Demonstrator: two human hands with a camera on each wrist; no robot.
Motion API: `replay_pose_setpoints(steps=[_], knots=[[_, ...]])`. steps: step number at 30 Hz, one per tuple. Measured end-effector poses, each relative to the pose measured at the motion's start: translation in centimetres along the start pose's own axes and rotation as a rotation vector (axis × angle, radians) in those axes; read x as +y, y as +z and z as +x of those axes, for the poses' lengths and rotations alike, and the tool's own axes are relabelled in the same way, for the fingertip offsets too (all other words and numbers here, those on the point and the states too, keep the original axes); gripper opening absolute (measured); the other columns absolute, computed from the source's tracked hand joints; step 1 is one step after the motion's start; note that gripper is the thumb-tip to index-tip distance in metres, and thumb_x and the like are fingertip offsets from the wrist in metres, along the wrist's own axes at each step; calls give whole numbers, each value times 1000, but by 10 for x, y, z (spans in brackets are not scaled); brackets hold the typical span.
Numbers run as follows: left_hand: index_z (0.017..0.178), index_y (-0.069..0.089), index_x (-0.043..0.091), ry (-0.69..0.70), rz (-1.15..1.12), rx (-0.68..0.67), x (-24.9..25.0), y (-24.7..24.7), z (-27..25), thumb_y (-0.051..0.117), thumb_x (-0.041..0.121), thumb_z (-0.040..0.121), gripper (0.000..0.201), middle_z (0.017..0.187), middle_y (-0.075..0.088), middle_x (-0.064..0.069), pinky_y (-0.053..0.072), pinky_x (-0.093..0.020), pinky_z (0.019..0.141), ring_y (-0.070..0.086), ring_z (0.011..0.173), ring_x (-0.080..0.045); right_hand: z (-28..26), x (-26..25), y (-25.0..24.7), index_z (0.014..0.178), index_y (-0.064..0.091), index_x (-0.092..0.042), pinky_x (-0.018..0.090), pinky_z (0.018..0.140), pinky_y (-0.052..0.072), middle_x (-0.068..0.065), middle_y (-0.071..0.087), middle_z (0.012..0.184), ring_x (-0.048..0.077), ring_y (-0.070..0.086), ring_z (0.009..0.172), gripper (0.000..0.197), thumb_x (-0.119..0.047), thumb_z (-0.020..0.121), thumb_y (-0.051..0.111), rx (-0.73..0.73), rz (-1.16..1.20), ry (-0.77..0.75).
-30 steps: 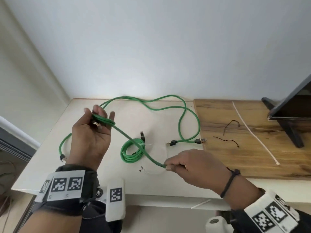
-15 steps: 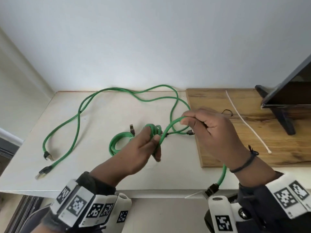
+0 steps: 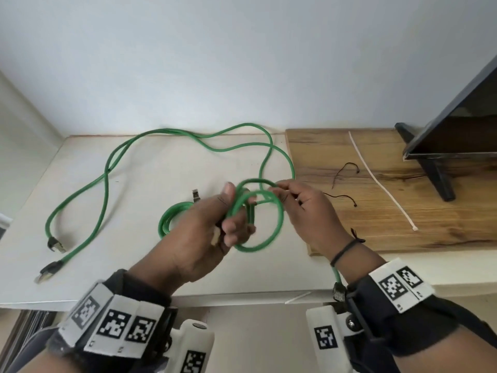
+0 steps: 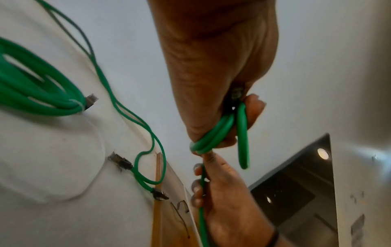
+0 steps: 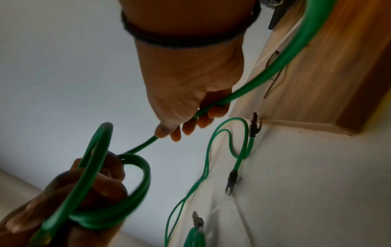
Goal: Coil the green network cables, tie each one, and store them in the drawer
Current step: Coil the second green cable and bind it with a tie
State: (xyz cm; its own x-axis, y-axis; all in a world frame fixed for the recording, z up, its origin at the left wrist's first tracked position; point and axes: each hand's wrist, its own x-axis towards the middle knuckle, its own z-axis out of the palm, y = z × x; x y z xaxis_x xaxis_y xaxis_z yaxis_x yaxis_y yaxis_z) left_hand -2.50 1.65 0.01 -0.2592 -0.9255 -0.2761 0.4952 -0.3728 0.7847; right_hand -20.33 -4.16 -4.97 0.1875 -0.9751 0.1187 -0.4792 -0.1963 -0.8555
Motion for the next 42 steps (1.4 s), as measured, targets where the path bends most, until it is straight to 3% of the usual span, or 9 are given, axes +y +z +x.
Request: replay_pose_setpoints(steps=[7, 13, 16, 20, 24, 29, 34, 37, 42], knots=[[98, 53, 3, 335, -505, 402, 25, -43, 18, 44, 28, 99, 26, 56, 45, 6, 47, -23, 83, 45, 48, -6, -17, -14, 23, 128, 56, -30, 3, 52, 37, -12, 57, 75, -10, 52, 56, 34, -22, 95, 52, -571, -134, 135], [77, 52, 12, 527, 41, 632, 18, -72, 22, 45, 19, 101, 26, 61, 61, 14, 49, -21, 76, 65, 66, -9, -27, -52, 15, 120, 62, -30, 27, 73, 50, -7, 64, 76, 14, 65, 76, 29, -26, 94, 52, -771, -283, 70], [77, 51, 9, 567, 387, 560, 11, -69, 22, 41, 15, 102, 27, 73, 66, 25, 50, -19, 76, 71, 85, -14, -26, -64, 4, 109, 68, -30, 20, 56, 43, -9, 58, 60, 4, 52, 54, 24, -31, 93, 49, -657, -326, -34], [107, 52, -4, 475, 661, 470, -4, -66, 23, 50, 25, 97, 31, 86, 65, 32, 53, -42, 87, 66, 99, -28, -23, -69, -9, 91, 67, -15, 35, 68, 49, -1, 63, 74, 12, 56, 72, 34, -41, 93, 45, -498, -371, -296], [109, 55, 15, 295, 793, 248, -22, -48, 19, 49, 37, 94, 28, 77, 65, 8, 55, -26, 78, 66, 79, -7, -18, -62, -12, 99, 69, -27, 32, 71, 46, -14, 60, 76, 6, 56, 73, 27, -39, 91, 47, -338, -265, -406], [104, 58, 3, 195, 645, 33, -20, -22, 7, 36, 30, 99, 35, 66, 65, -9, 43, -17, 57, 59, 55, -18, -3, -38, -17, 96, 73, -23, 29, 79, 51, -4, 70, 90, 10, 63, 87, 15, -19, 90, 60, -85, -26, -116], [109, 56, 1, 40, 633, -127, -15, -12, 3, 37, 38, 90, 45, 54, 53, 1, 43, -49, 75, 49, 49, -19, -2, -28, -7, 88, 75, -24, 13, 78, 48, -12, 72, 89, 0, 64, 86, 14, -14, 87, 65, -87, 79, 25], [104, 59, 0, -17, 599, -159, -10, -16, 2, 40, 36, 90, 42, 49, 44, 4, 39, -39, 60, 40, 45, -15, -3, -26, -5, 90, 75, -25, 12, 73, 48, -11, 72, 88, -4, 62, 78, 13, -16, 85, 67, -137, 197, 92], [83, 58, 2, 23, 428, -64, -6, -12, 0, 45, 30, 88, 32, 46, 36, 2, 31, -23, 48, 33, 41, -14, -11, -34, 3, 112, 65, -23, 40, 83, 52, 8, 68, 103, 14, 61, 95, 23, -28, 97, 48, -399, 504, 185]])
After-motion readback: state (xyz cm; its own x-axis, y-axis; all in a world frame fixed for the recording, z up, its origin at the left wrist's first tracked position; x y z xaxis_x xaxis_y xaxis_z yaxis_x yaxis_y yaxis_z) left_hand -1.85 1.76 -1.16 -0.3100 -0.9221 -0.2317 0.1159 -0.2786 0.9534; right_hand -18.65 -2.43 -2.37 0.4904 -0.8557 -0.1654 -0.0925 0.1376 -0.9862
